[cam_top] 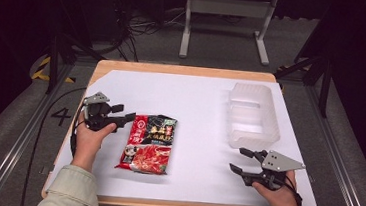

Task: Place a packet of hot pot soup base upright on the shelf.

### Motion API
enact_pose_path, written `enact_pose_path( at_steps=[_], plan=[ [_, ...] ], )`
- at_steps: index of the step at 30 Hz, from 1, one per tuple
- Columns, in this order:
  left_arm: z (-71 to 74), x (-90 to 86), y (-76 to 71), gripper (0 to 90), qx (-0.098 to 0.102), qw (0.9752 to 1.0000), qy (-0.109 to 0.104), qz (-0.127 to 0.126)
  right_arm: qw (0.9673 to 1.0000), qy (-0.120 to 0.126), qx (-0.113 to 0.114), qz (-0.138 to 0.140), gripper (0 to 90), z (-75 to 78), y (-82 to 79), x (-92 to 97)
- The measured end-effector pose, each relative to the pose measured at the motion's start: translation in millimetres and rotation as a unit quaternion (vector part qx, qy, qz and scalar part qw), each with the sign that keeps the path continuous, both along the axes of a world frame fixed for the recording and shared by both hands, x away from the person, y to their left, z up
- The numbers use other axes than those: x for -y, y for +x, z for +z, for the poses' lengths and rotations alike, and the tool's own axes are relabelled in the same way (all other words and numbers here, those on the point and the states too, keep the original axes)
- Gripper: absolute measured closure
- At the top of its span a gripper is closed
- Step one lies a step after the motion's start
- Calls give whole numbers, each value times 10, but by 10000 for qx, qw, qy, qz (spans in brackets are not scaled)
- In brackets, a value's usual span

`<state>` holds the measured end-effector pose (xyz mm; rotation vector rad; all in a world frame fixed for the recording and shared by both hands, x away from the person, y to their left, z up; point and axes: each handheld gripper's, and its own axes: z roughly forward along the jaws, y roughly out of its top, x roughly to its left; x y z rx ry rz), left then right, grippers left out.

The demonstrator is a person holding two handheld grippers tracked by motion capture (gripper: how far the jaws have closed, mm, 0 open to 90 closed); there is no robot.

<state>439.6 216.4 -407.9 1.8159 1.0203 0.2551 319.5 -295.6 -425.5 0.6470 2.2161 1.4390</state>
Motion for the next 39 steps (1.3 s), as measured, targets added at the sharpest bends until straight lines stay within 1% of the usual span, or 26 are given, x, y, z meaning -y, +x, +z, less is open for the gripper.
enact_pose_path(
  at_steps=[3,5,6,7,8,9,11,13,17,19,20,21,22,23,24,26,28,29,31,33,35,37,38,39],
  plan=[
    [-70,37,57,315,-87,10000,-7,27,10000,-35,-3,-6,357,-7,-13,-1],
    [-90,48,74,319,-96,9999,0,71,10000,-43,-23,-30,354,-17,-25,-2],
    [-126,62,104,333,-190,9998,-47,46,10000,-51,-22,-36,354,-20,-28,0],
    [-149,67,122,333,-243,9997,-56,38,10000,-44,-24,-39,353,-21,-31,0],
    [-149,67,122,333,-243,9997,-56,38,10000,-50,-26,-44,352,-22,-34,3],
    [-197,84,155,331,-355,9993,-51,38,10000,-56,-25,-62,352,-23,-40,5],
    [-238,101,187,334,-392,9992,5,42,10000,-60,-18,-67,352,-24,-48,9],
    [-265,114,210,348,-421,9991,-19,23,9999,-67,-24,-87,351,-27,-63,13],
    [-306,144,240,358,-468,9989,31,-7,9999,-82,-15,-103,350,-29,-79,25],
    [-338,171,261,358,-534,9985,121,-51,9999,-79,-28,-133,345,-30,-94,42],
    [-367,186,276,358,-625,9979,164,-91,9999,-77,-32,-145,343,-32,-98,46],
    [-383,196,279,358,-702,9973,155,-142,9998,-78,-37,-156,340,-32,-102,49],
    [-383,196,279,358,-702,9973,155,-142,9998,-78,-37,-156,340,-32,-102,49],
    [-398,206,279,358,-702,9971,248,-172,9998,-82,-36,-160,339,-32,-105,53],
    [-409,213,281,359,-658,9970,341,-202,9998,-90,-31,-167,337,-32,-109,55],
    [-424,231,280,361,-692,9959,532,-243,9998,-93,-22,-171,336,-32,-112,56],
    [-438,254,277,365,-778,9952,527,-280,9998,-95,-21,-176,336,-33,-113,55],
    [-441,257,281,368,-783,9950,546,-308,9998,-105,-15,-178,336,-34,-112,55],
    [-448,265,283,366,-819,9948,524,-302,9998,-108,-30,-179,335,-37,-113,54],
    [-456,265,284,369,-902,9942,502,-297,9998,-118,-40,-177,335,-38,-113,53],
    [-458,272,285,371,-883,9942,532,-300,9998,-118,-42,-171,335,-39,-112,51],
    [-454,289,279,378,-853,9938,650,-305,9998,-115,-49,-170,334,-42,-111,48],
    [-454,301,268,391,-815,9938,712,-248,9998,-115,-58,-167,333,-43,-111,47],
    [-454,301,268,401,-815,9938,712,-248,9998,-115,-58,-167,333,-43,-111,47]
  ],
)
